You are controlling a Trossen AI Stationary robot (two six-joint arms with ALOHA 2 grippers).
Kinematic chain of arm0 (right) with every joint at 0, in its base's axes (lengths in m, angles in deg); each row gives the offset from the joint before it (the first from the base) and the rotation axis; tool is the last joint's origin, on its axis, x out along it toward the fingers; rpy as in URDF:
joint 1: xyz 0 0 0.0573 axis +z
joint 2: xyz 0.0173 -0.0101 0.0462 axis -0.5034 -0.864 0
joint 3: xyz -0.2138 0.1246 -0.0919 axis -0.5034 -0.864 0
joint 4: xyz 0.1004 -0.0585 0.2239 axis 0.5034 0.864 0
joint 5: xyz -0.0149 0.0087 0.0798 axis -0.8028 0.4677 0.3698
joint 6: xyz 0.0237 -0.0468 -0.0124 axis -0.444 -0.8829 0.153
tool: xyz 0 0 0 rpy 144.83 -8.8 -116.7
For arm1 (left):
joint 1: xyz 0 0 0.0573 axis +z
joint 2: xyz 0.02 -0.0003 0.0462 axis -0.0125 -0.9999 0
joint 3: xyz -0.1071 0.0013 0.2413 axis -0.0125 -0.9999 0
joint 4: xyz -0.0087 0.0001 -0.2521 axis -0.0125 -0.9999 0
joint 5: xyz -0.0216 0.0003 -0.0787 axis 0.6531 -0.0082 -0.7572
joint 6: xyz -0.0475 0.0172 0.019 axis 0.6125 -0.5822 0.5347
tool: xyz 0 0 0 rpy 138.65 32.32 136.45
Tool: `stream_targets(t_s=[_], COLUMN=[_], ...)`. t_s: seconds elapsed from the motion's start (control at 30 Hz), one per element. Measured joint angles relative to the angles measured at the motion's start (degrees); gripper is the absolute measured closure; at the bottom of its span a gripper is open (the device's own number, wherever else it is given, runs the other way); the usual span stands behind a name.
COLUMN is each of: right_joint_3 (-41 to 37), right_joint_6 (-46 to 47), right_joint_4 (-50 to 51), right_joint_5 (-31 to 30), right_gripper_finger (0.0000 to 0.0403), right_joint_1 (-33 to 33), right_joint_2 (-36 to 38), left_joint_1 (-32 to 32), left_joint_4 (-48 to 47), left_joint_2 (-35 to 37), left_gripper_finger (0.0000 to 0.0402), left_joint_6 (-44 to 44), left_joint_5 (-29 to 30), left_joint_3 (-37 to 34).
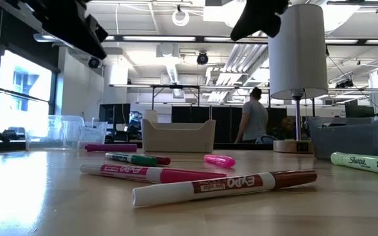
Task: Pick & Place Markers
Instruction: Put the brown marker into the black bin
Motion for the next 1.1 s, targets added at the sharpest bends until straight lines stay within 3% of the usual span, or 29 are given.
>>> stream_targets(t_s=[0.2,0.4,0.57,0.77,0.9,1.1], right_joint_3=[1.56,12.26,25.15,37.20,40.63,39.10], right_joint_6=[5.72,4.21,1.75,0.33,-2.06,-2.05], right_joint_4=[0.44,5.39,16.71,25.68,26.39,25.14], right_joint_5=[-4.84,-5.87,2.43,6.26,12.01,14.39], right_gripper_finger=[0.0399,0.0399,0.0399,0.0386,0.0356,0.0296], right_joint_1=[9.58,15.82,17.23,17.85,18.10,18.27], right_joint_2=[-3.17,-14.36,-26.40,-39.46,-45.06,-47.58], left_joint_1=[-4.21,-4.00,-4.00,-4.00,-4.00,-4.00], left_joint_4=[1.17,11.77,13.56,14.21,14.24,14.24], left_joint_2=[5.20,11.91,15.40,15.78,15.77,15.77], left_gripper_finger=[0.0401,0.0401,0.0401,0.0401,0.0401,0.0401], left_joint_6=[-5.51,-4.56,-0.66,0.80,2.09,2.36], left_joint_5=[-1.91,-4.41,-6.01,-9.54,-10.73,-11.89], left_joint_3=[-1.77,-10.81,-14.20,-14.29,-14.29,-14.29])
